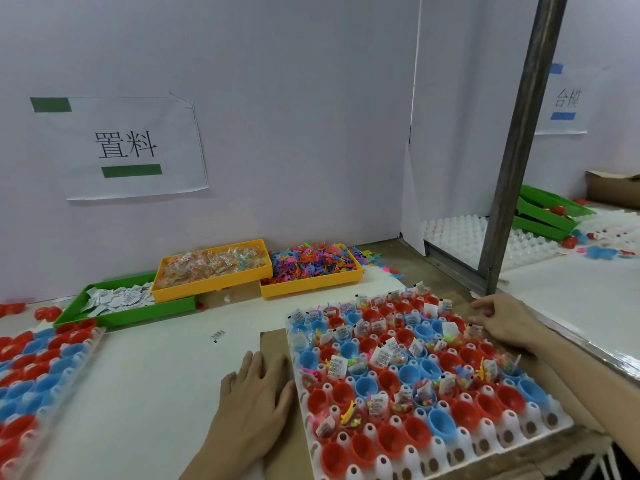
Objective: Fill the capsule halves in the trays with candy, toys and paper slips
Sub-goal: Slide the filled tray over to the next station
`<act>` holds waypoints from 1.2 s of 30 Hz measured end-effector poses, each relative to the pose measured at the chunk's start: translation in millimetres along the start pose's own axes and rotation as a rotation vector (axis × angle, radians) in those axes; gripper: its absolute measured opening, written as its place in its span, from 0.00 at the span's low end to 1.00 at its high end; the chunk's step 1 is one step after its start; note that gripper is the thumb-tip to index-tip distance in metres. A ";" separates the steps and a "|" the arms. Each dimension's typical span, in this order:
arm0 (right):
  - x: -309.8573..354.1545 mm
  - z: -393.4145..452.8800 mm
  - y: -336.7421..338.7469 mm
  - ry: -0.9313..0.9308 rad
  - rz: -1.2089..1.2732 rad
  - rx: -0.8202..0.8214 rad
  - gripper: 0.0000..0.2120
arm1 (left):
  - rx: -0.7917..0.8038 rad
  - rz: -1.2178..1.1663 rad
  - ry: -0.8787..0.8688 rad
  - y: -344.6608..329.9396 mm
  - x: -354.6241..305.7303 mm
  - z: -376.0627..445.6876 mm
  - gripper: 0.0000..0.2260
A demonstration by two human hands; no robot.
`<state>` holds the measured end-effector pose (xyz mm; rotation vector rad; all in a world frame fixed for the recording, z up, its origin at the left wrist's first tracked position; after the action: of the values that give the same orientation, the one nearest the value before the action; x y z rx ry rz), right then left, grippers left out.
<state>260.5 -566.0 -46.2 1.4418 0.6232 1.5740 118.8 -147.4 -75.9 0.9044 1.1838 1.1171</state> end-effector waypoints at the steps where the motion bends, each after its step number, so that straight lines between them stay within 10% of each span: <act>1: -3.9 -0.2 3.7 -0.008 -0.002 -0.004 0.20 | -0.014 -0.012 -0.020 -0.8 -4.5 1.1 0.20; 18: -62.6 9.3 53.8 -0.145 -0.081 -0.016 0.15 | 0.029 -0.013 -0.193 -14.2 -67.9 10.1 0.22; 36: 6.5 16.6 94.9 0.114 -0.219 -0.130 0.15 | 0.321 0.011 -0.299 -18.8 -61.2 13.6 0.54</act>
<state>251.3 -609.4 39.6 1.1538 0.7063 1.5017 134.5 -210.9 -77.2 1.2777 1.1239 0.7762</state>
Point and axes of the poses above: each hand's wrist, its own z-axis towards the middle knuckle, its own y-axis out of the back of the hand, x = y × z, the point moved 3 cm from there along z, towards the middle knuckle, and after that the axes turned 8 degrees about -x, right-handed, at the moved point
